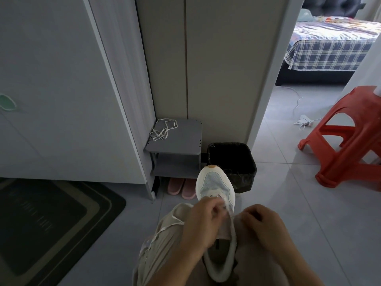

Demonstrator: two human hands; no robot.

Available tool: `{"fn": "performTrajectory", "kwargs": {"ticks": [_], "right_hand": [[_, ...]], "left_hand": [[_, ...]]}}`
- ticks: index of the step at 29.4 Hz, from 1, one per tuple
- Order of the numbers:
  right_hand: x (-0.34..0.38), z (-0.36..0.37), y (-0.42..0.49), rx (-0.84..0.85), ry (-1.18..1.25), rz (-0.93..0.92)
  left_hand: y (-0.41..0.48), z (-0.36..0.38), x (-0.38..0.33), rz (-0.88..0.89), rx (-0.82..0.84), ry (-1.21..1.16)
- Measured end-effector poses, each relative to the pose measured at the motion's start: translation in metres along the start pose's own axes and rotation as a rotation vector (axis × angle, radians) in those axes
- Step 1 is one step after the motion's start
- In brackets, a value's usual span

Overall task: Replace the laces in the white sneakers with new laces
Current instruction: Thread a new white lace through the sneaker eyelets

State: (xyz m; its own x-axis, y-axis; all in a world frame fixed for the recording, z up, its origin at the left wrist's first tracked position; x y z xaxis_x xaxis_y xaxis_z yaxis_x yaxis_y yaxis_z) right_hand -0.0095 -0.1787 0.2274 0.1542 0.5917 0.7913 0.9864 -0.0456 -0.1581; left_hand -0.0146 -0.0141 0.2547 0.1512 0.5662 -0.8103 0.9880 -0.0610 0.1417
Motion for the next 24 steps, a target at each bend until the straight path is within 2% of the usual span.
{"fn": "performTrajectory", "kwargs": {"ticks": [2,4,7,9,10,12,13,14,16,17,18,20,24], "right_hand": [[-0.032,-0.038,0.005,-0.126,0.252,0.127],[-0.086,-0.085,0.003,-0.273,0.398,0.285],[-0.182,-0.140,-0.015,-0.421,0.307,0.566],[-0.242,-0.156,-0.019,-0.438,0.111,0.698],[-0.252,-0.156,-0.015,-0.417,0.011,0.705],[-0.221,-0.135,-0.004,-0.350,-0.248,0.652],[-0.181,-0.122,0.001,-0.357,-0.373,0.551],[-0.143,-0.108,0.008,-0.393,-0.422,0.385],[-0.052,-0.068,0.010,-0.389,-0.397,-0.116],[-0.010,-0.040,0.006,-0.270,-0.375,-0.340],[0.021,-0.012,0.000,-0.100,-0.362,-0.457],[0.034,0.027,-0.004,0.176,-0.323,-0.419],[0.035,0.029,0.002,0.202,-0.317,-0.419]], "left_hand": [[0.004,-0.034,0.013,-0.015,-0.112,-0.038],[0.005,-0.070,0.040,-0.096,-0.250,-0.050],[-0.005,-0.095,0.080,-0.254,-0.300,-0.027],[-0.010,-0.085,0.093,-0.309,-0.198,-0.023],[-0.013,-0.073,0.094,-0.310,-0.110,-0.008],[-0.017,-0.046,0.079,-0.240,0.067,0.016],[-0.017,-0.035,0.070,-0.200,0.125,0.042],[-0.017,-0.027,0.063,-0.158,0.162,0.085],[-0.016,-0.016,0.055,-0.087,0.185,0.163],[-0.014,-0.015,0.052,-0.072,0.182,0.180],[-0.012,-0.014,0.053,-0.088,0.182,0.166],[-0.009,-0.015,0.051,-0.115,0.178,0.126],[-0.005,-0.012,0.053,-0.138,0.203,0.100]]}}
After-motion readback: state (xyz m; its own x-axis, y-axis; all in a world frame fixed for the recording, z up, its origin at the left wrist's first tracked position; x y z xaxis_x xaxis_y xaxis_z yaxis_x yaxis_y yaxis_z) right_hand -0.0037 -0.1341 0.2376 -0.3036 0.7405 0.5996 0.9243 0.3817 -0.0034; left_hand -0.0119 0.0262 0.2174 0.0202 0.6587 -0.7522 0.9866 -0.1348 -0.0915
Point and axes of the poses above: each hand's wrist, its own y-axis towards the middle knuckle, its own z-axis out of the palm, x = y × z, the point moved 9 cm from there along y, towards the middle knuckle, and after that the axes turned 1 degree about z, right-handed, at the moved point
